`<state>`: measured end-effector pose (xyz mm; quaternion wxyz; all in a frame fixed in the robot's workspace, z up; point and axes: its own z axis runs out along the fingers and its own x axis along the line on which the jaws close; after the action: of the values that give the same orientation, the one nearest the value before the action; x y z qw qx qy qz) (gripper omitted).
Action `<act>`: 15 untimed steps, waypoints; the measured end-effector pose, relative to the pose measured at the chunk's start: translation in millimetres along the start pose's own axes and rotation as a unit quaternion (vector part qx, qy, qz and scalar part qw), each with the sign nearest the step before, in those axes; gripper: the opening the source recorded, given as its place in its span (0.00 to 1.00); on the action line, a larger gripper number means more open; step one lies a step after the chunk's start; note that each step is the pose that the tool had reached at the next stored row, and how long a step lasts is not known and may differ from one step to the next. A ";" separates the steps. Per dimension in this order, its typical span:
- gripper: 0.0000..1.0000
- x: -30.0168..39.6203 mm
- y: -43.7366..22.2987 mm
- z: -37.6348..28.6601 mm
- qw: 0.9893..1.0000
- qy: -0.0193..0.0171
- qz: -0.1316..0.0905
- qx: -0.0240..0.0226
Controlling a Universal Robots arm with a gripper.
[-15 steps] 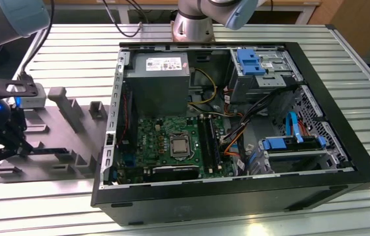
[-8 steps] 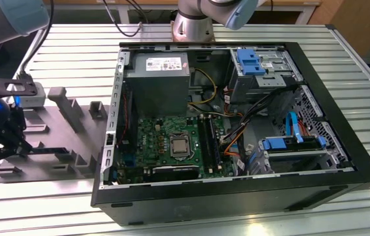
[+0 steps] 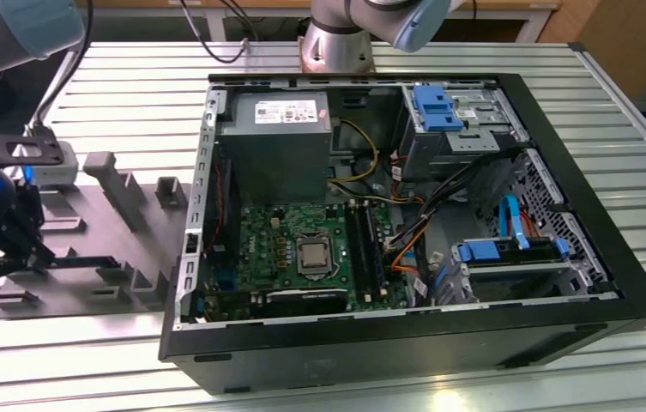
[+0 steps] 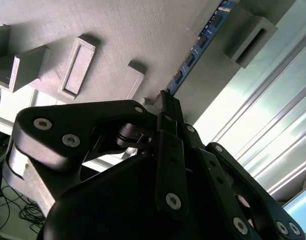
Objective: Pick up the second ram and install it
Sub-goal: 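Pick up the second ram and move it above second insertion slot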
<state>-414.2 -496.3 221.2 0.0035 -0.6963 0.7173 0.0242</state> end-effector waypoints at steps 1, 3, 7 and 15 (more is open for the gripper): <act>0.11 0.0 0.0 -0.5 1.000 0.000 0.000 0.000; 0.11 0.0 0.0 -1.3 1.000 0.000 0.000 0.000; 0.11 -0.1 0.1 -3.3 1.000 0.000 0.000 0.000; 0.11 -0.3 0.2 -7.3 1.000 0.000 0.000 0.000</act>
<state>-414.2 -496.3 228.5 0.0036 -0.6963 0.7173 0.0243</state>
